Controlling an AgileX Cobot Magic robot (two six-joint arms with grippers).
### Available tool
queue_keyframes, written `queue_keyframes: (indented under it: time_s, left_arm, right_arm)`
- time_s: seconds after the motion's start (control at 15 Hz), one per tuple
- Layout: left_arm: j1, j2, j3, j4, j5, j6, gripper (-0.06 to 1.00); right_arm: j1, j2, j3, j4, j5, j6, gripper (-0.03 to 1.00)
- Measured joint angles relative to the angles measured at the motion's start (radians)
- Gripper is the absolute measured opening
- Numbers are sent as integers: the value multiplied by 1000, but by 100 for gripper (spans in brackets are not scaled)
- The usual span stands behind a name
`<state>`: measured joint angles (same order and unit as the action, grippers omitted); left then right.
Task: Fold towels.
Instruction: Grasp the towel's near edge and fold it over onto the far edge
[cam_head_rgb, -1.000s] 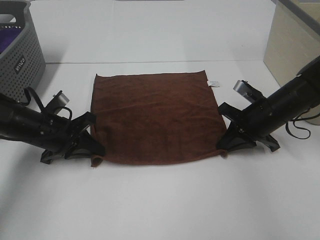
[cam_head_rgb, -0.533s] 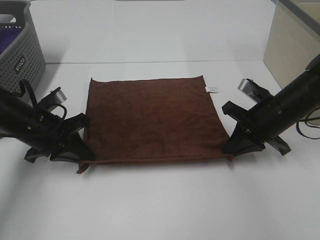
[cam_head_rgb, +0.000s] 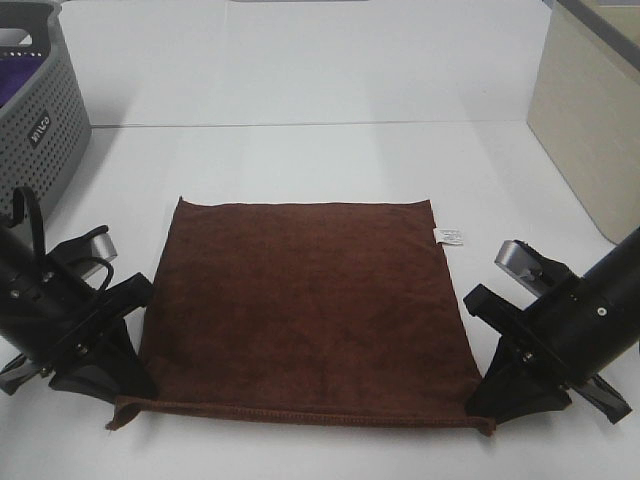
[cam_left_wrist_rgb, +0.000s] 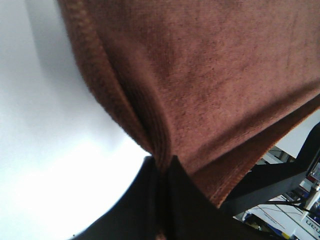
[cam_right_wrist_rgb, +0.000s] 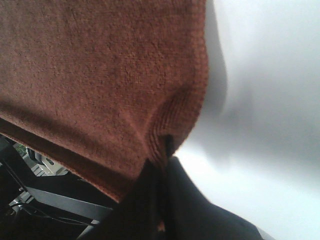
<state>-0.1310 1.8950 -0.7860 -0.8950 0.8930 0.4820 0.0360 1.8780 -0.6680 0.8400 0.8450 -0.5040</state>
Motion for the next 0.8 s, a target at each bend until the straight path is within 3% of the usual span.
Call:
queue_keyframes:
  time_s: [0.27, 0.67, 0.8]
  left_arm:
    - [-5, -85, -16, -4, -76, -20, 1]
    - [-5, -76, -219, 31, -140, -92, 1]
    - [-5, 7, -348, 53, -146, -96, 1]
  right_arm:
    - [0, -2, -33, 6, 4, 3, 0]
    - [1, 9, -331, -44, 12, 53, 0]
    - [1, 85, -512, -74, 36, 56, 0]
